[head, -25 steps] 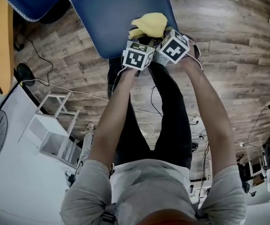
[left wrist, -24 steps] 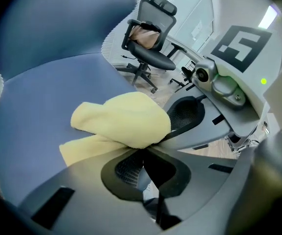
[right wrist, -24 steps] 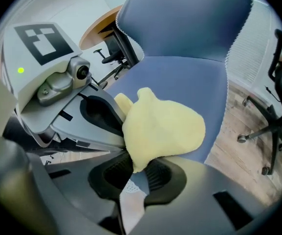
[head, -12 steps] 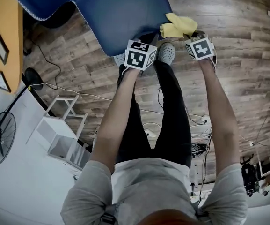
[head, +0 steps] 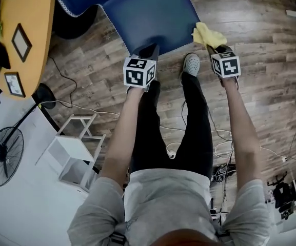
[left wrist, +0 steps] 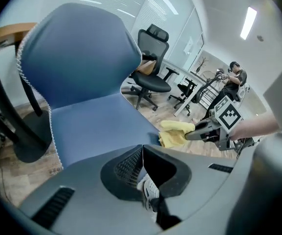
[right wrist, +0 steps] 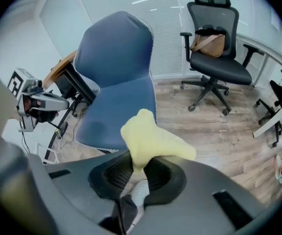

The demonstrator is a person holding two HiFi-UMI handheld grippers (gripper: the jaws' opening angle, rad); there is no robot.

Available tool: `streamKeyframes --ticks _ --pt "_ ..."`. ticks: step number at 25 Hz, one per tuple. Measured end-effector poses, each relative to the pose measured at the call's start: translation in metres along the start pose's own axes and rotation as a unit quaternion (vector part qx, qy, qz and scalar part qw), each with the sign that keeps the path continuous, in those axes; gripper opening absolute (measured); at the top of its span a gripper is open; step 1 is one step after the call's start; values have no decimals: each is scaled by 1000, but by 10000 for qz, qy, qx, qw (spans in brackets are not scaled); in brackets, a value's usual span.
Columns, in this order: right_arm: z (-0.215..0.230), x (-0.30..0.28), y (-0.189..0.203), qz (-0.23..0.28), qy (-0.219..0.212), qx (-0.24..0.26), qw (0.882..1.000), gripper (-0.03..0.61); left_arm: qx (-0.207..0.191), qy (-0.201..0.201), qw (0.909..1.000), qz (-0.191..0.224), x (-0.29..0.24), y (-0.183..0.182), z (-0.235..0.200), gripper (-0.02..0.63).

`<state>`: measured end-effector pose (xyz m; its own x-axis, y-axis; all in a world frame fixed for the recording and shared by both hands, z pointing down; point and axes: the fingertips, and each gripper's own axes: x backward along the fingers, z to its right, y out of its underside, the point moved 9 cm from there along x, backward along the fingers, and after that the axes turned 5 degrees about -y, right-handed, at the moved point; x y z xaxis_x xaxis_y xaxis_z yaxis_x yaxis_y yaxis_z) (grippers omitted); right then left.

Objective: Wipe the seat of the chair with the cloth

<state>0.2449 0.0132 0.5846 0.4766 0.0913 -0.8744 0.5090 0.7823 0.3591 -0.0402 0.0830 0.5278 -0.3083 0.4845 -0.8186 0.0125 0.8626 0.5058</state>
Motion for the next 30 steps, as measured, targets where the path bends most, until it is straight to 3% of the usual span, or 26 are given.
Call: streamKeyframes --ticks 6,10,15,20,30 --pt "-78 39 -34 890 -53 -270 9957 66 -175 -123 9981 586 89 -22 -24 27" --pt "-138 83 -40 1310 -126 -646 9892 66 -32 -64 9972 751 157 -25 -22 28" --pt "-206 129 -49 2149 -469 -1030 9701 66 189 48 9950 978 220 -35 -19 26" --pt "-272 165 -51 2483 -499 -1047 9617 67 261 172 9922 1203 270 -44 -15 27" --pt "-319 199 -72 2975 -363 -882 9500 67 -46 224 9883 1506 315 -62 -23 27"
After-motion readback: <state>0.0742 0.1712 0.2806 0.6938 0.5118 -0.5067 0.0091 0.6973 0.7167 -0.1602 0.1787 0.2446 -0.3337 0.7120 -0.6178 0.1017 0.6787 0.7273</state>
